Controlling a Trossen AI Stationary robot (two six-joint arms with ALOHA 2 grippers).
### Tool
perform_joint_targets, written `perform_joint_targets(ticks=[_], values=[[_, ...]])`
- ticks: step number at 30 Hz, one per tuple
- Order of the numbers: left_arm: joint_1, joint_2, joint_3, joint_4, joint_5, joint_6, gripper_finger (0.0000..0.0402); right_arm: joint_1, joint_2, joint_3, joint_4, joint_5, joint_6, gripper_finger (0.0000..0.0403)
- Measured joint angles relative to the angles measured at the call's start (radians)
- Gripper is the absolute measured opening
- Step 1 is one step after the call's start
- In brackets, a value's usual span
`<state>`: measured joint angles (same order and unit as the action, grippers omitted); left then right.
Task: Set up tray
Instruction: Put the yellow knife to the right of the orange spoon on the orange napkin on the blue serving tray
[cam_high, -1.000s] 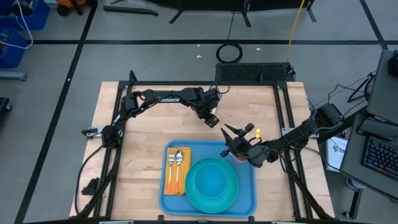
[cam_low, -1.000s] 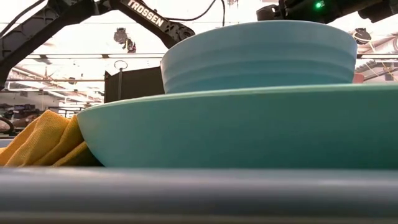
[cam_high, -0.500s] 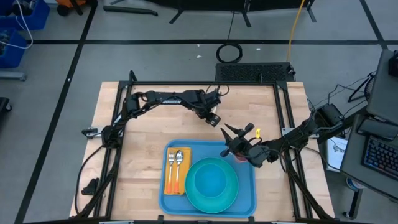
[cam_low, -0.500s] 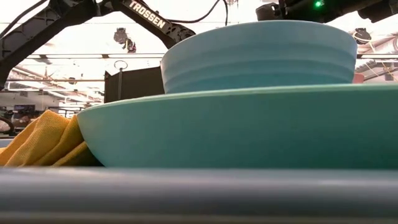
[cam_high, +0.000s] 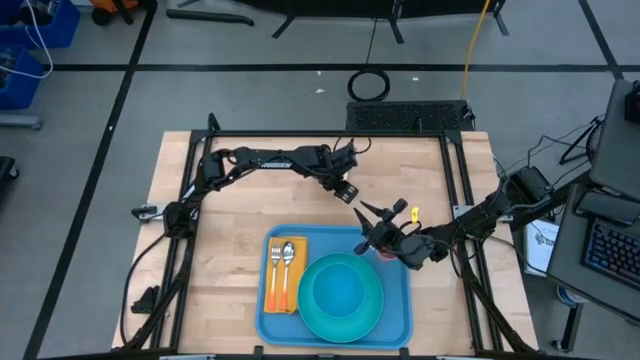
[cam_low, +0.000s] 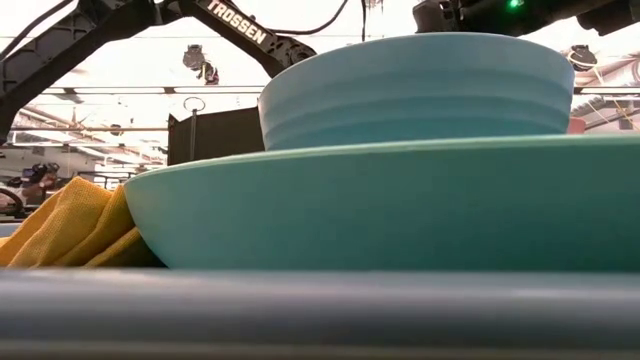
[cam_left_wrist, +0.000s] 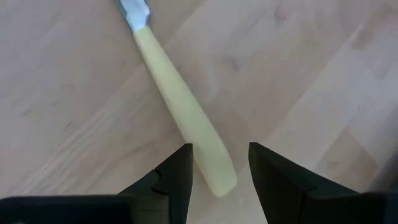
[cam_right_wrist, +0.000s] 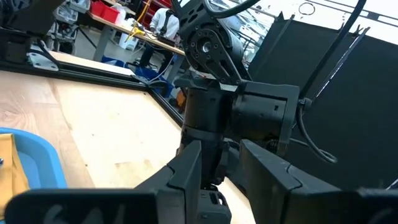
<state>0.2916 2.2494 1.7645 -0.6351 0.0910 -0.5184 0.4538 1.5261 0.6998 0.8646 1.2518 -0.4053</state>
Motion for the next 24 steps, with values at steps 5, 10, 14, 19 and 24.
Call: perform_joint_targets(ticks=[5,10,14,19,24], values=[[0.003,0.000,0.000,-0.021,-0.017,0.013,0.0159,0.000,0.000,0.000,0.000,0.000,0.000,0.0102],[0.018,0.002,0.000,-0.012,0.038,0.048,0.0159,0.000,0.000,0.000,0.000,-0.002,0.001,0.0103],[0.024,0.016,0.001,-0.027,0.074,0.053,0.0159,0.000,0.000,0.000,0.007,-0.023,0.001,0.0102],[0.029,0.008,0.001,-0.035,0.093,0.063,0.0159,0.000,0.000,0.000,0.007,-0.051,0.001,0.0102],[0.029,-0.022,0.001,-0.080,0.134,0.113,0.0159,0.004,0.000,0.000,0.007,-0.049,0.001,0.0102]])
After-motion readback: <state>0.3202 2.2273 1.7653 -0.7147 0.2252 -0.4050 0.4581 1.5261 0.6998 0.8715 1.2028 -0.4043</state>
